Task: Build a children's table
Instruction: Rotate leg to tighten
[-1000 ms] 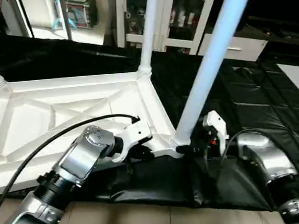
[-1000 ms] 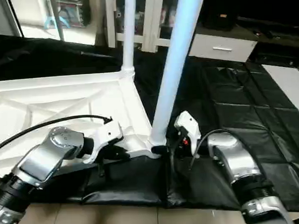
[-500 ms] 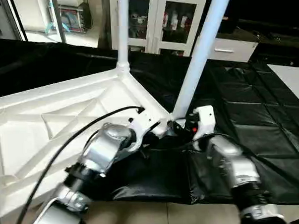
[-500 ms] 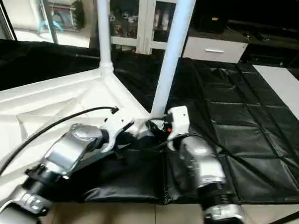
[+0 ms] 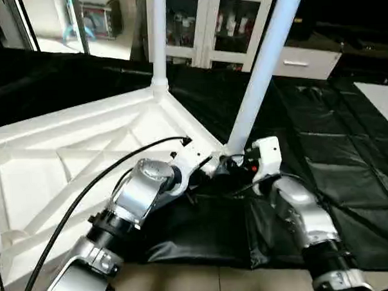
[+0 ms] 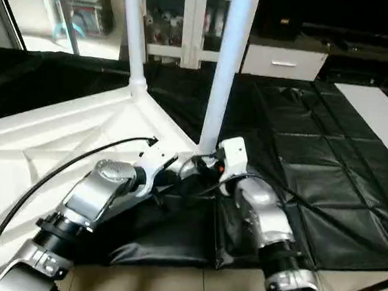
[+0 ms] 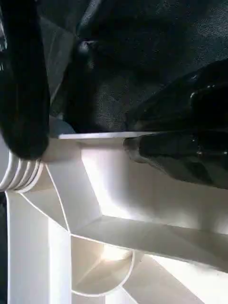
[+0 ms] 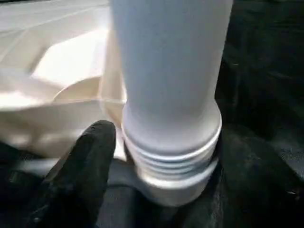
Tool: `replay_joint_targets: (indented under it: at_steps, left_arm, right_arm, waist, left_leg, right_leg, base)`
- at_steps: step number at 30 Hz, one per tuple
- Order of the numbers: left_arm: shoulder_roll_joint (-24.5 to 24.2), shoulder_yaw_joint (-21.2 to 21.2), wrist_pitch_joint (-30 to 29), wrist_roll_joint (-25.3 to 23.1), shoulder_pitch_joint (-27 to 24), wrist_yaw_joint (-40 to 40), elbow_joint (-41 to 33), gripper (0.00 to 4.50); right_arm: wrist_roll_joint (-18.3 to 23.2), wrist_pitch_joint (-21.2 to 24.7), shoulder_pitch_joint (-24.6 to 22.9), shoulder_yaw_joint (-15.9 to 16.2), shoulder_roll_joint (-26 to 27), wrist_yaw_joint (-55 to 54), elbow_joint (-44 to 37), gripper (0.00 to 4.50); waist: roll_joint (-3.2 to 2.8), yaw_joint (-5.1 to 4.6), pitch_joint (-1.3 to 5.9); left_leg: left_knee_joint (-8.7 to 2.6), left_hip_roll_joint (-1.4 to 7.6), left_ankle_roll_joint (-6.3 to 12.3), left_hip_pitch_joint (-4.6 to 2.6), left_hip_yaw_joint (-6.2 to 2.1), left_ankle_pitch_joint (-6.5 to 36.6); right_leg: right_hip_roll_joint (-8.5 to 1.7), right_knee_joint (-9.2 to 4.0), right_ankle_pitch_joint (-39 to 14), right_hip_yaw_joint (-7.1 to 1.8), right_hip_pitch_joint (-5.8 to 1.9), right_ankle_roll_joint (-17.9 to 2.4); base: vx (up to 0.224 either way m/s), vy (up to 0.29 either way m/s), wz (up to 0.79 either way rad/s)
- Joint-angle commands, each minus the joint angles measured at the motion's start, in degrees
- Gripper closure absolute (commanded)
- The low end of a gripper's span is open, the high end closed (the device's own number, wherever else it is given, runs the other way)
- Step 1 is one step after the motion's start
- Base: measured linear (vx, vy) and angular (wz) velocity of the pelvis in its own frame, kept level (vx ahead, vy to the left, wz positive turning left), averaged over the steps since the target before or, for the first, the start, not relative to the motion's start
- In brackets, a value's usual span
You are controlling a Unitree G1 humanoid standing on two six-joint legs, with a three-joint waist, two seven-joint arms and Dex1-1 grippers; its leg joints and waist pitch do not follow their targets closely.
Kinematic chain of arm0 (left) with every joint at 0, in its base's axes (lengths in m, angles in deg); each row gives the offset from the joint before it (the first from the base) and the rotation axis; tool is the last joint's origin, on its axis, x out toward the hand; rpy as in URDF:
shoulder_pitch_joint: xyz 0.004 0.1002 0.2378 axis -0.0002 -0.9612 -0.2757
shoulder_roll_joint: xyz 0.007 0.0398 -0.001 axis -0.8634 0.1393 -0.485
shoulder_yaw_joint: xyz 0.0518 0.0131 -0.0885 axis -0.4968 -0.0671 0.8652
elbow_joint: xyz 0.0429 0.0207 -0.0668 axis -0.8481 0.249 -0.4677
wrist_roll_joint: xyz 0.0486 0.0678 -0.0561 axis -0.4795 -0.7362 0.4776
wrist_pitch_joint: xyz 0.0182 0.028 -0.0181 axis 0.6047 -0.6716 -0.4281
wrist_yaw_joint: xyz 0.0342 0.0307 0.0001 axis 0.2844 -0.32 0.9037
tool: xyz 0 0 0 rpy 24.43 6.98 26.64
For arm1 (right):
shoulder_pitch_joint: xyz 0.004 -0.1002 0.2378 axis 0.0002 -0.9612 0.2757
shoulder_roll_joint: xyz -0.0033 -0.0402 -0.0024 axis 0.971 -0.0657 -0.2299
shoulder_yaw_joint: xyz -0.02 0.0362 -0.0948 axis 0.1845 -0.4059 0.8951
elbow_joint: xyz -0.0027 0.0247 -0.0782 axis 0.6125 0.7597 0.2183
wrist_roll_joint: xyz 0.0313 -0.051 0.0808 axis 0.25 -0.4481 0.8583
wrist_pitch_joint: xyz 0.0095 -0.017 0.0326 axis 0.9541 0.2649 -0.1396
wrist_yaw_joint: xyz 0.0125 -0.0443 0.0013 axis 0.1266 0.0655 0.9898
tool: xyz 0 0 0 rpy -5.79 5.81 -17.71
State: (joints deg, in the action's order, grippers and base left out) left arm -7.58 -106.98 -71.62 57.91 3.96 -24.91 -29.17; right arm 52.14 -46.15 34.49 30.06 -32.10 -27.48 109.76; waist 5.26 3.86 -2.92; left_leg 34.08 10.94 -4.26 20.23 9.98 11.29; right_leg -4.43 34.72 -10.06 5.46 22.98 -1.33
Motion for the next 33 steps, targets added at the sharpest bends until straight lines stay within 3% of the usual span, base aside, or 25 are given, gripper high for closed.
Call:
replay_joint_targets:
  at_steps: [1, 2, 4, 8, 14, 20, 21, 33]
  left_arm:
    - [-0.88, -1.27, -0.29, -0.13, -0.64, -1.55, -1.18, 4.50]
    - [-2.12, -1.83, -0.02, 0.14, -1.28, -3.17, -2.45, 4.50]
    - [-3.78, -2.54, -0.19, 0.66, -2.13, -5.43, -4.29, 4.50]
    - [-6.47, -3.79, -0.21, 1.51, -3.43, -8.78, -7.02, 4.50]
    - [-10.57, -5.16, 0.21, 2.76, -5.68, -13.67, -11.25, 4.50]
    - [-11.63, -5.37, -0.06, 3.18, -6.13, -14.69, -12.24, 4.50]
    - [-11.96, -5.44, -0.08, 3.32, -6.17, -15.11, -12.38, 4.50]
    - [-12.71, -5.89, -0.34, 3.74, -6.08, -15.95, -12.86, 4.50]
  right_arm:
    - [0.93, 0.69, -0.02, 0.54, -1.87, 4.38, -2.47, 0.62]
    - [1.24, 0.62, 0.08, 0.29, -3.91, 6.89, -2.64, 0.53]
    - [1.66, 0.40, 0.32, 0.03, -6.53, 10.31, -2.60, 0.40]
    - [2.57, 0.25, 0.72, 0.59, -10.42, 16.66, -2.41, 0.07]
    - [2.09, -0.93, 1.89, 2.65, -15.62, 26.31, -0.35, 0.03]
    - [2.90, -1.96, 2.02, 4.04, -15.99, 31.18, 0.74, 0.03]
    - [2.56, -3.02, 2.26, 4.79, -15.68, 32.61, 1.88, 0.32]
    - [2.60, -5.64, 3.27, 5.93, -14.77, 36.99, 5.55, 1.11]
  waist:
    - [-0.64, 0.20, 3.13]
    - [-0.84, 0.30, 3.20]
    - [-0.62, 0.37, 3.18]
    - [-0.73, 0.47, 3.08]
    - [-0.63, 0.77, 3.07]
    - [-0.51, 1.16, 3.08]
    - [-0.56, 1.21, 3.11]
    - [-0.61, 1.24, 3.24]
  left_leg:
    - [-4.74, 2.78, 0.46, -0.06, -0.92, 12.04]
    - [-4.70, 2.78, 0.57, -0.07, -0.94, 11.58]
    - [-4.64, 2.83, 0.93, 0.02, -0.91, 10.69]
    - [-4.56, 2.83, 1.42, -0.13, -0.81, 10.95]
    - [-4.56, 3.04, 1.16, -0.37, -0.90, 12.04]
    - [-4.43, 2.90, 1.53, -0.26, -0.76, 10.44]
    - [-4.42, 2.90, 1.47, -0.30, -0.78, 10.28]
    - [-4.29, 2.84, 1.64, -0.31, -0.72, 9.49]
  right_leg:
    - [-4.68, -4.55, -14.45, -3.58, -2.66, -8.08]
    - [-4.77, -4.48, -14.08, -3.55, -2.75, -8.56]
    - [-4.76, -4.37, -13.56, -3.53, -2.93, -9.06]
    - [-4.71, -4.49, -14.59, -3.48, -2.84, -9.84]
    - [-4.79, -4.46, -16.37, -3.42, -2.74, -9.97]
    - [-4.71, -4.25, -14.74, -3.44, -2.76, -10.60]
    - [-4.70, -4.23, -14.80, -3.43, -2.77, -10.59]
    - [-4.65, -4.01, -13.21, -3.40, -2.93, -11.59]
  base:
    - [0.000, 0.000, 0.00]
    - [0.000, 0.000, 0.00]
    - [0.000, 0.000, 0.00]
    - [0.000, 0.000, 0.00]
    - [0.000, 0.000, 0.00]
    - [0.000, 0.000, 0.00]
    - [0.000, 0.000, 0.00]
    - [0.000, 0.000, 0.00]
